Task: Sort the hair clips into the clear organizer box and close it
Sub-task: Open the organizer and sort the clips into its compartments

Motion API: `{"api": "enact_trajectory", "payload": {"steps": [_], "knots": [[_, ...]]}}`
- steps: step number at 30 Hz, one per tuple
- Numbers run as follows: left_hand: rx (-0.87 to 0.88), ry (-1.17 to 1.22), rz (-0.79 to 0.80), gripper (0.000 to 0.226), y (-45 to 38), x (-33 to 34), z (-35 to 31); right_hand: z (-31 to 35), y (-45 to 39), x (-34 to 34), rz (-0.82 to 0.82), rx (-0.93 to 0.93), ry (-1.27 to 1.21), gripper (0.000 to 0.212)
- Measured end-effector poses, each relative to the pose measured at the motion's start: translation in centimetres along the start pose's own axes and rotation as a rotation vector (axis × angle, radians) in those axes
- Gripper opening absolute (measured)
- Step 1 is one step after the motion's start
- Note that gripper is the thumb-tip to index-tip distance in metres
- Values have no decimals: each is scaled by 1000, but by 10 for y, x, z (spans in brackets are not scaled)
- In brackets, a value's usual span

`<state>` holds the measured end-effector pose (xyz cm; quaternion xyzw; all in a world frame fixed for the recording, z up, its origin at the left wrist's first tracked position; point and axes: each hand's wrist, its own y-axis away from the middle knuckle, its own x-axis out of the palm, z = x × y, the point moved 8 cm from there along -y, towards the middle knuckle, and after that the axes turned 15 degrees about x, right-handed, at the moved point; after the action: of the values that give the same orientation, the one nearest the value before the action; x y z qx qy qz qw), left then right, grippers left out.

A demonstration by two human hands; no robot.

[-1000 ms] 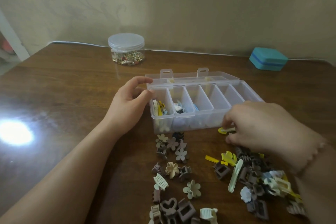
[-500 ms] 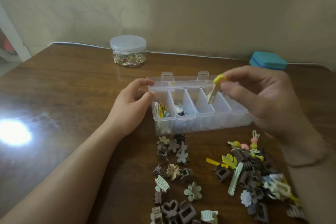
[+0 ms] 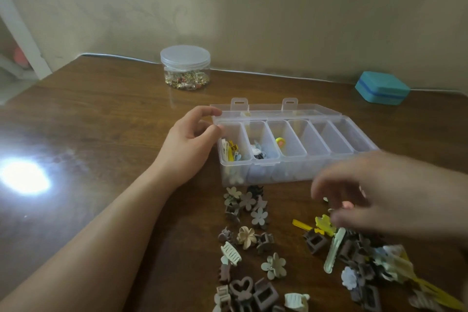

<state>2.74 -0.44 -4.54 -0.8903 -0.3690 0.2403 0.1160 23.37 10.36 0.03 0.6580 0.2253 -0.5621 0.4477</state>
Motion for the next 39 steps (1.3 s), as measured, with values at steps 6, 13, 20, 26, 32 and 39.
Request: {"api": "enact_trajectory", "payload": {"steps": [6,13,20,26,32,39], "knots": [[11,-14,-11,29,-1,0,1,14,1,17,77,12,178,28],[12,-16,-6,28,0,0,1,13,-7,12,-21,-17,114,10],[6,1,-4,28,0,0,1,-2,2,-51,-459,-139,-661,6],[10,-6,-6,27,0,-1,0,0,-27,-28,-555,-47,-432,5],[12,5,6,28,1,1,-1,1,-3,-40,-401,-98,-392,4],[12,4,3,29,0,0,0,31,-5,12,-40,-29,99,35]]}}
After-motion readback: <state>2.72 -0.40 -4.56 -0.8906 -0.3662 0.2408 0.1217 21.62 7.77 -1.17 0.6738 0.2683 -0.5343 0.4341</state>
